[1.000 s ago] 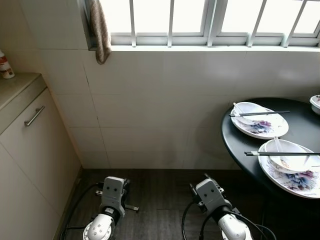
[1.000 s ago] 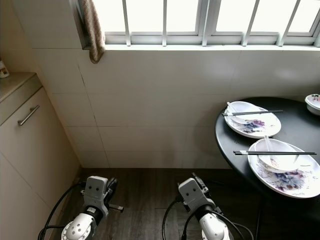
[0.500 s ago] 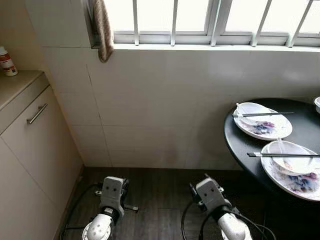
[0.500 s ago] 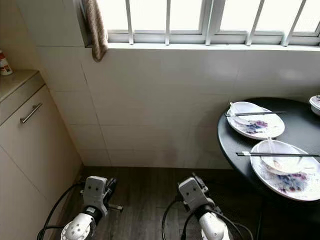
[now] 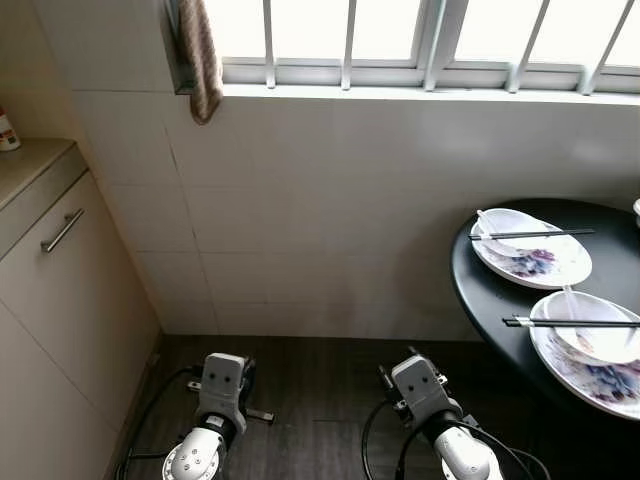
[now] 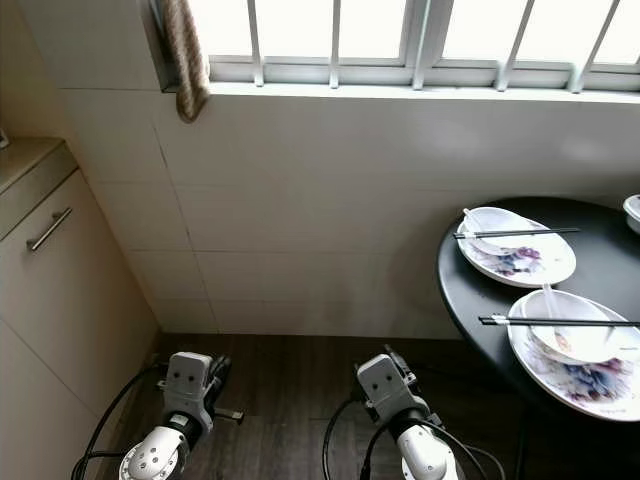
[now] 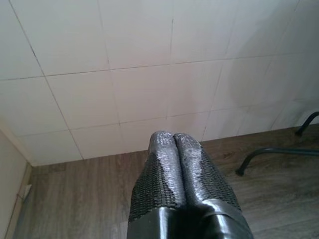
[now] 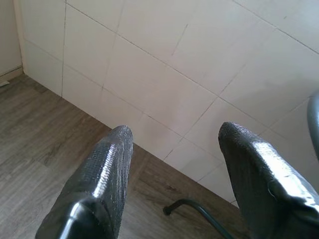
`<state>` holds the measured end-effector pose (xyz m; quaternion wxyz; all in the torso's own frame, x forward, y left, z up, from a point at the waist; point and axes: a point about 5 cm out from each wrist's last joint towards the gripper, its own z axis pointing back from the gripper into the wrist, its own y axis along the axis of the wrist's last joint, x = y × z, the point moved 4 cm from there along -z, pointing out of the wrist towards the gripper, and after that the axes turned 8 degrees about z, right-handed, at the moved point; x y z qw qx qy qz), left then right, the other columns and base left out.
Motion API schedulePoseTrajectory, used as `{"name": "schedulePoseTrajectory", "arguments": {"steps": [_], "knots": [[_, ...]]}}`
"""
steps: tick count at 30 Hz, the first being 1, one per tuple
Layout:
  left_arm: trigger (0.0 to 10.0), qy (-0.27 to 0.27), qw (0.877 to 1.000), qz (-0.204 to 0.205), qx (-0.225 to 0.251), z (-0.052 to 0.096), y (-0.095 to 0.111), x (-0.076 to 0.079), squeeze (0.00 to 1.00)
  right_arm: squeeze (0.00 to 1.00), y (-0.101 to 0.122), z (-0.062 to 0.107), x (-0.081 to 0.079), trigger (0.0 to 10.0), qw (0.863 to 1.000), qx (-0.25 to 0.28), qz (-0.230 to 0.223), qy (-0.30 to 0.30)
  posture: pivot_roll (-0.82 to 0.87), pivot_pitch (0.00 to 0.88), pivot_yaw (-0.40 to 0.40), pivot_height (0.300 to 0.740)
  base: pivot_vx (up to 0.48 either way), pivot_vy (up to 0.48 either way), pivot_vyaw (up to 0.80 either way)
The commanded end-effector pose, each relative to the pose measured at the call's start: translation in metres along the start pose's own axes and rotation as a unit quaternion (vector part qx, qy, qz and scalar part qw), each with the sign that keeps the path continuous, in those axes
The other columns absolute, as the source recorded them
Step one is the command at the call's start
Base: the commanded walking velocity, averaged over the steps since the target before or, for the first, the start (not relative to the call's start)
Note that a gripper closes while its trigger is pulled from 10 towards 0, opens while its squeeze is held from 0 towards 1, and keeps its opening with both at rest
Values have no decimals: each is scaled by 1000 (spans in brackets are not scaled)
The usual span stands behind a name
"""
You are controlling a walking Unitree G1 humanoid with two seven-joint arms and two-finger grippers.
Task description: Kitchen organization
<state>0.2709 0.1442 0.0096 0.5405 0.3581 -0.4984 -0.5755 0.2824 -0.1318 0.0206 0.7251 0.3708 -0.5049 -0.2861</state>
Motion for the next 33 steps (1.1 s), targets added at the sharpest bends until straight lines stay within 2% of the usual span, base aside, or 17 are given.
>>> {"name": "schedulePoseTrajectory", "arguments": {"steps": [1,33], "knots": [[10000,-3,1000,1,-9,0,-4,1,0,0,0,0,2,10000,1000,-1,-4,-1,-85,0,4,740,251,0,0],[10000,-4,1000,-1,-9,-1,-2,0,0,0,1,-2,2,10000,1000,1,-7,-2,-86,0,9,740,266,0,0]]}}
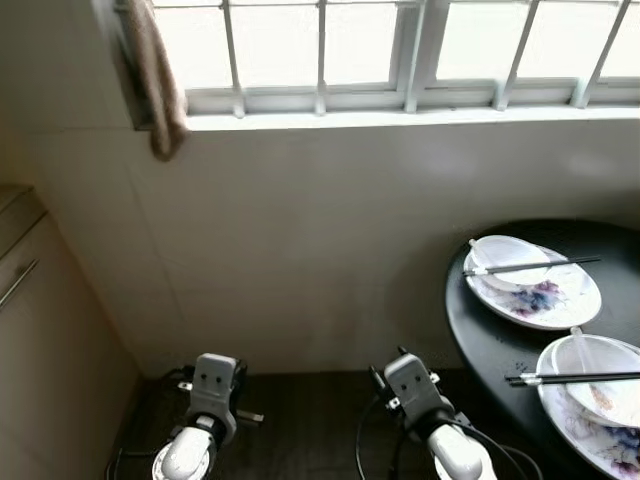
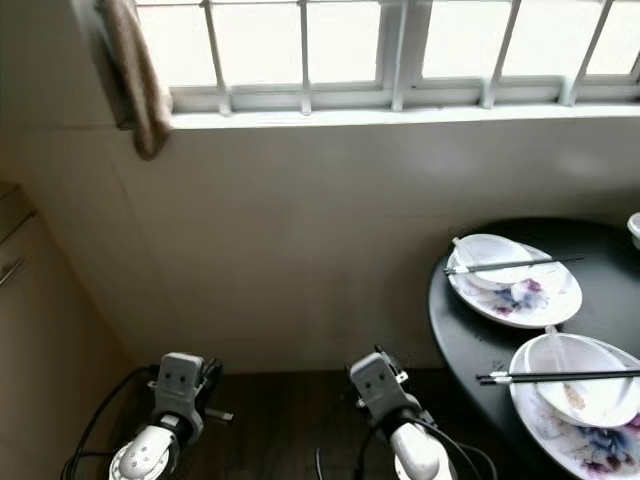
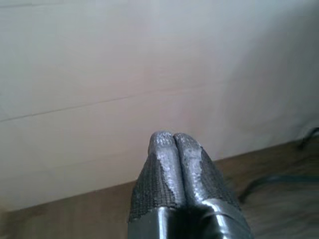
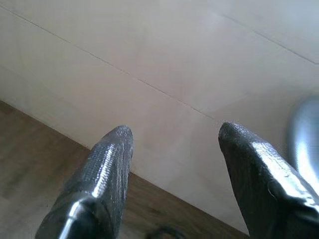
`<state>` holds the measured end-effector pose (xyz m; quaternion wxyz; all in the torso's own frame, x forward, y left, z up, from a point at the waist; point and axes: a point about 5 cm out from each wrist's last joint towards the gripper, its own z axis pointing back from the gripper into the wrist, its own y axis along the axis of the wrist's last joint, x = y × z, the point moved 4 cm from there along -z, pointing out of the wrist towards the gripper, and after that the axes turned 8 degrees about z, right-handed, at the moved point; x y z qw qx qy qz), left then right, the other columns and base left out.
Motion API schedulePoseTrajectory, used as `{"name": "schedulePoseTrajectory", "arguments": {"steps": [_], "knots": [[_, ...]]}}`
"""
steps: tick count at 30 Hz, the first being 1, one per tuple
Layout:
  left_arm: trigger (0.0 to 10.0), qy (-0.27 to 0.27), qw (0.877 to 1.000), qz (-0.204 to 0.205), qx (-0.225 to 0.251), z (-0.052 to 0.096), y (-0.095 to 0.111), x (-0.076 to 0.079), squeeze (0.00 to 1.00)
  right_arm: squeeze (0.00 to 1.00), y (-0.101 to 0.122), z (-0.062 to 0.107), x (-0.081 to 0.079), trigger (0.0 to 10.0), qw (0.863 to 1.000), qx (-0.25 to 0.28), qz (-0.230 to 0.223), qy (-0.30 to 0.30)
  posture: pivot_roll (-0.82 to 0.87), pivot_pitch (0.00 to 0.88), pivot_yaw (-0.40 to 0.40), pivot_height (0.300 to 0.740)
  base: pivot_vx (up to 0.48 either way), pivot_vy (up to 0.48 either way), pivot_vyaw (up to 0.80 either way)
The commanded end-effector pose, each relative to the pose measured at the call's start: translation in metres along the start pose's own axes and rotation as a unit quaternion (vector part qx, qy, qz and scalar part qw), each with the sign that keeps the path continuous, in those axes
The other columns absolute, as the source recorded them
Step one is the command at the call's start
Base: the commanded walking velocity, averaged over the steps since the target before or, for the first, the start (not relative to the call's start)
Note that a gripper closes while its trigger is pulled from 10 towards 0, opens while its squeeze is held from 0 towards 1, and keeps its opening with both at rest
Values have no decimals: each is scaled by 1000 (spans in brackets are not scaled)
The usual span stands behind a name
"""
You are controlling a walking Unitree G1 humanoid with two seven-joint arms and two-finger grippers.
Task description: Kitchen organization
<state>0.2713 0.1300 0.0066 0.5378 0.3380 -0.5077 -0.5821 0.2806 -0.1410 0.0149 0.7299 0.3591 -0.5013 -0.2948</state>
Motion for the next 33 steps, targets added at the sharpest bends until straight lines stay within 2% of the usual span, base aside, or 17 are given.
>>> {"name": "schedulePoseTrajectory", "arguments": {"steps": [1,11,20,29,33], "knots": [[10000,16,1000,-10,-1,3,2,-13,0,0,11,-4,-2,10000,1000,17,-6,0,-86,0,9,740,262,0,0],[10000,10,1000,-3,10,4,5,-12,0,0,13,-5,-4,10000,999,19,27,4,-86,0,10,740,0,0,0],[10000,11,1000,6,11,4,5,-12,0,0,11,-5,-5,10000,999,15,27,6,-86,0,6,740,0,0,0],[10000,8,1000,10,10,3,4,-11,0,0,9,-5,-5,10000,1000,12,24,8,-84,0,1,740,0,415,0],[10000,7,1000,11,17,3,5,-11,0,0,9,-5,-5,10000,1000,10,23,8,-84,0,1,740,0,131,-641]]}}
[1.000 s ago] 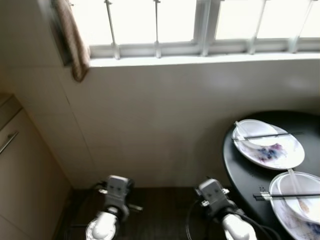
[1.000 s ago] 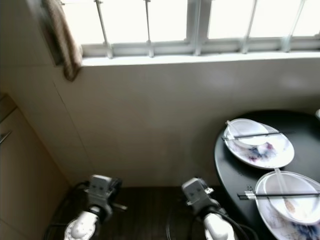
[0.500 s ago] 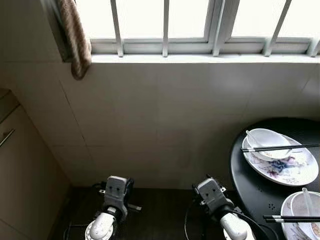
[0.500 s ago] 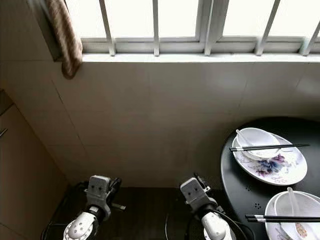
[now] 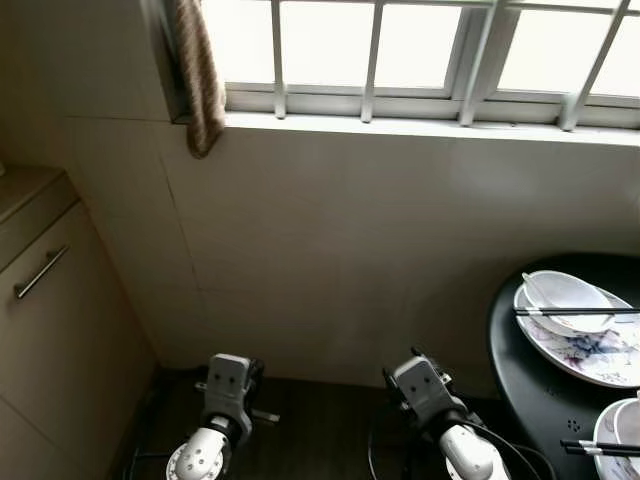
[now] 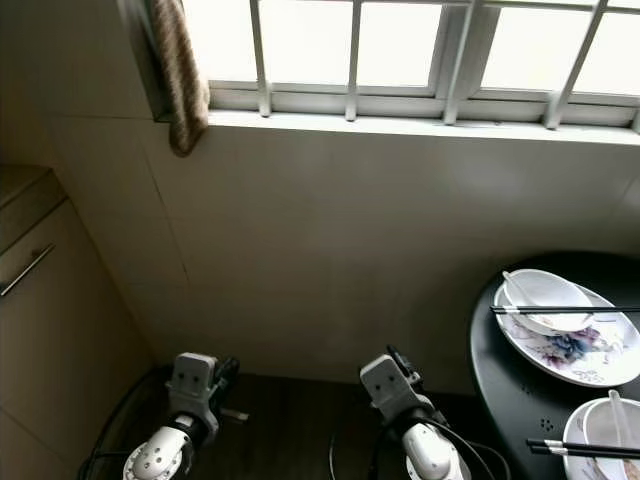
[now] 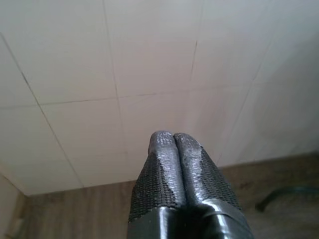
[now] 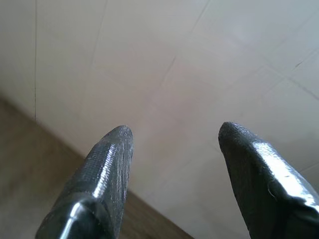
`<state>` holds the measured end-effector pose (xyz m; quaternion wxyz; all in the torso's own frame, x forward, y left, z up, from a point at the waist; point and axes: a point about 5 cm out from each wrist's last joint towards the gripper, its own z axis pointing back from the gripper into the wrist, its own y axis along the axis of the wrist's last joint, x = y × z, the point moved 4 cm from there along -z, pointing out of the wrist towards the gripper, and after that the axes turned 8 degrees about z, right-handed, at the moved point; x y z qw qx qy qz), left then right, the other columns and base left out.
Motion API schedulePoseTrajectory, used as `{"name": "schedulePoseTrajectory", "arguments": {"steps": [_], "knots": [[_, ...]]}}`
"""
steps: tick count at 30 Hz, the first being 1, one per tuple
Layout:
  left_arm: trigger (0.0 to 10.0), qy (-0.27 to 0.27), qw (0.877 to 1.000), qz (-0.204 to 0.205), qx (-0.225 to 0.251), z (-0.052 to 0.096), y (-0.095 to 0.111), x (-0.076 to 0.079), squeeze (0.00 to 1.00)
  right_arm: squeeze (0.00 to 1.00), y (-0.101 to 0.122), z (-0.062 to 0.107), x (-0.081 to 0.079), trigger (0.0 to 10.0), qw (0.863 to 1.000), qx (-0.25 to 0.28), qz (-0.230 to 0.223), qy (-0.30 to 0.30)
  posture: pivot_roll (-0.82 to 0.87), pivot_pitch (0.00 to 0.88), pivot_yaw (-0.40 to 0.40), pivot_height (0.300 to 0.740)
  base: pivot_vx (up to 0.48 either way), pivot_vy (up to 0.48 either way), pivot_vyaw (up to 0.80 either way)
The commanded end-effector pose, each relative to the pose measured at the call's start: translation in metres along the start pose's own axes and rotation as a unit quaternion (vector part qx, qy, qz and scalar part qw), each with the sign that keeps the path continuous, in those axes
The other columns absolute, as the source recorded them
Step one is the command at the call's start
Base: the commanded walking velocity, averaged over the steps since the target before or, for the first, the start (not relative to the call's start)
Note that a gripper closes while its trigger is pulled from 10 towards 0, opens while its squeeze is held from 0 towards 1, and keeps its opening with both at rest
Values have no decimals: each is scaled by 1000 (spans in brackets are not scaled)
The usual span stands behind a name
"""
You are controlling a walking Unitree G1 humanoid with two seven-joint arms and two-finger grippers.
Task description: Kitchen organization
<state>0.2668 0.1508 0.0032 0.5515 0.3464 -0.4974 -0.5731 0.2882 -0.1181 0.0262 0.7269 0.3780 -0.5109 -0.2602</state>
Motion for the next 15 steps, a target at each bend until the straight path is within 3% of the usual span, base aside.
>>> {"name": "schedulePoseTrajectory", "arguments": {"steps": [1,9,15], "knots": [[10000,-14,1000,6,18,-4,8,10,0,0,-14,5,4,10000,1000,-25,6,0,-84,0,1,740,0,0,-788],[10000,-16,1000,8,18,-4,7,10,0,0,-14,5,4,10000,1000,-24,10,-1,-84,0,0,740,0,0,0],[10000,-17,1000,9,20,-4,9,10,0,0,-15,5,4,10000,999,-31,12,-1,-84,0,1,740,0,0,-800]]}}
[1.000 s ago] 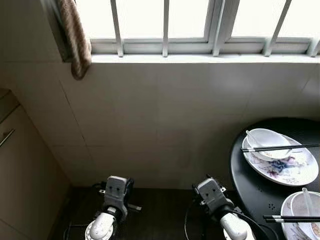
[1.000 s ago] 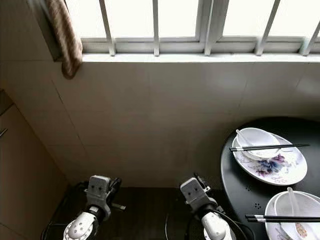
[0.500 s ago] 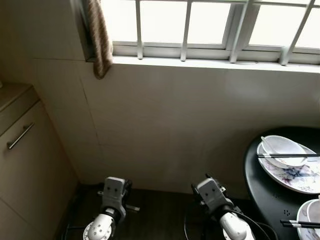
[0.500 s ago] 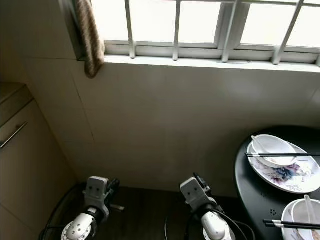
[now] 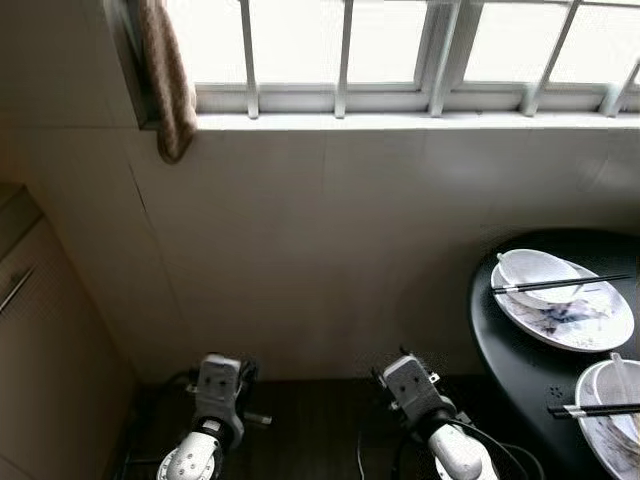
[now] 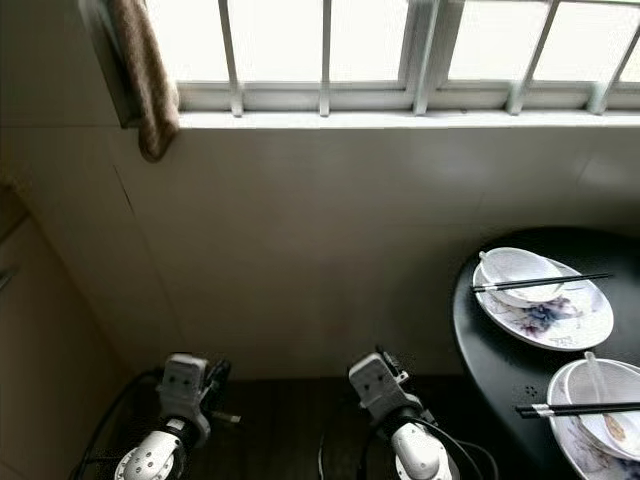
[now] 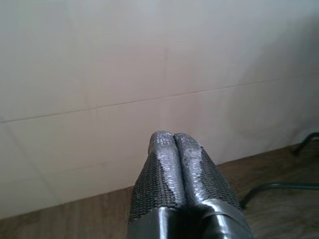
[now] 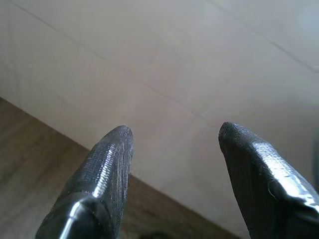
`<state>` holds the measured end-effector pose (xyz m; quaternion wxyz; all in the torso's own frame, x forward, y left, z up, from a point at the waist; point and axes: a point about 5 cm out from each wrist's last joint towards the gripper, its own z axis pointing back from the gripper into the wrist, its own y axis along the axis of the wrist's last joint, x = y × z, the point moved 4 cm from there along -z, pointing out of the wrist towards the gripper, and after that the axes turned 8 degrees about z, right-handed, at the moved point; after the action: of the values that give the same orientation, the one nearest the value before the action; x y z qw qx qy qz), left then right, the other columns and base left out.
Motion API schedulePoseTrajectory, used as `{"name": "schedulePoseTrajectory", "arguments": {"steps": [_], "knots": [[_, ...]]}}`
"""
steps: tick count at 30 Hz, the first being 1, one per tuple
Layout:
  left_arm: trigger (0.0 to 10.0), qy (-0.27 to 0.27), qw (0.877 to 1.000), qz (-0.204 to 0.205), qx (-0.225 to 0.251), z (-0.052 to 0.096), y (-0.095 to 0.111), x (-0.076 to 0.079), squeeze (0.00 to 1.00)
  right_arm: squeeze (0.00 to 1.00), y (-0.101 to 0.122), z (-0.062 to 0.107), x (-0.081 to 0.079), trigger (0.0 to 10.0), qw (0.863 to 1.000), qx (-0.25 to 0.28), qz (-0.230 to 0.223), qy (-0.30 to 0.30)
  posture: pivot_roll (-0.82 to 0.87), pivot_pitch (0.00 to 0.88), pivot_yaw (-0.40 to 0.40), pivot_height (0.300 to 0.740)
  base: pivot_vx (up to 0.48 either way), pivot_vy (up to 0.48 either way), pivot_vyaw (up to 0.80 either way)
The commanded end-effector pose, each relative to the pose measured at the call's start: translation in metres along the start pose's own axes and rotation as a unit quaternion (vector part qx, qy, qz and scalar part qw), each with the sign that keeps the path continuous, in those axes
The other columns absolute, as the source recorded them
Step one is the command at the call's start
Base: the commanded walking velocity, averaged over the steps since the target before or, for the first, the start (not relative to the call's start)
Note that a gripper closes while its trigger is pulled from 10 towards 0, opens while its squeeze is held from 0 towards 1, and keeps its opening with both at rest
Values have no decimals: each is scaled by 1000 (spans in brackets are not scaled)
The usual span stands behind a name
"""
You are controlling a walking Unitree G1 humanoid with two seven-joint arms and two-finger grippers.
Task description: Kitchen organization
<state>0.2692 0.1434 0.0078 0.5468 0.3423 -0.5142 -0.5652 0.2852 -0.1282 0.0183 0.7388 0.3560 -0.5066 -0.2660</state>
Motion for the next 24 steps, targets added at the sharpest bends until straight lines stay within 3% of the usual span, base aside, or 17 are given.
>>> {"name": "schedulePoseTrajectory", "arguments": {"steps": [1,13,18,21,24], "knots": [[10000,-6,1000,-1,7,-2,4,2,0,0,-2,1,2,10000,1000,-6,5,-2,-84,0,1,740,0,0,-800],[10000,-7,1000,0,7,-2,5,2,0,0,3,0,1,10000,999,4,50,-1,-81,0,2,740,0,0,-784],[10000,-7,1000,0,7,-2,5,1,0,0,9,0,1,10000,995,16,96,-2,-80,0,3,740,0,0,0],[10000,-7,1000,0,6,-3,5,1,0,0,14,-1,3,10000,987,24,159,-16,-80,0,3,740,0,0,0],[10000,-7,1000,0,6,-3,5,1,0,0,11,-1,6,10000,986,15,166,-28,-78,0,1,740,0,0,0]]}}
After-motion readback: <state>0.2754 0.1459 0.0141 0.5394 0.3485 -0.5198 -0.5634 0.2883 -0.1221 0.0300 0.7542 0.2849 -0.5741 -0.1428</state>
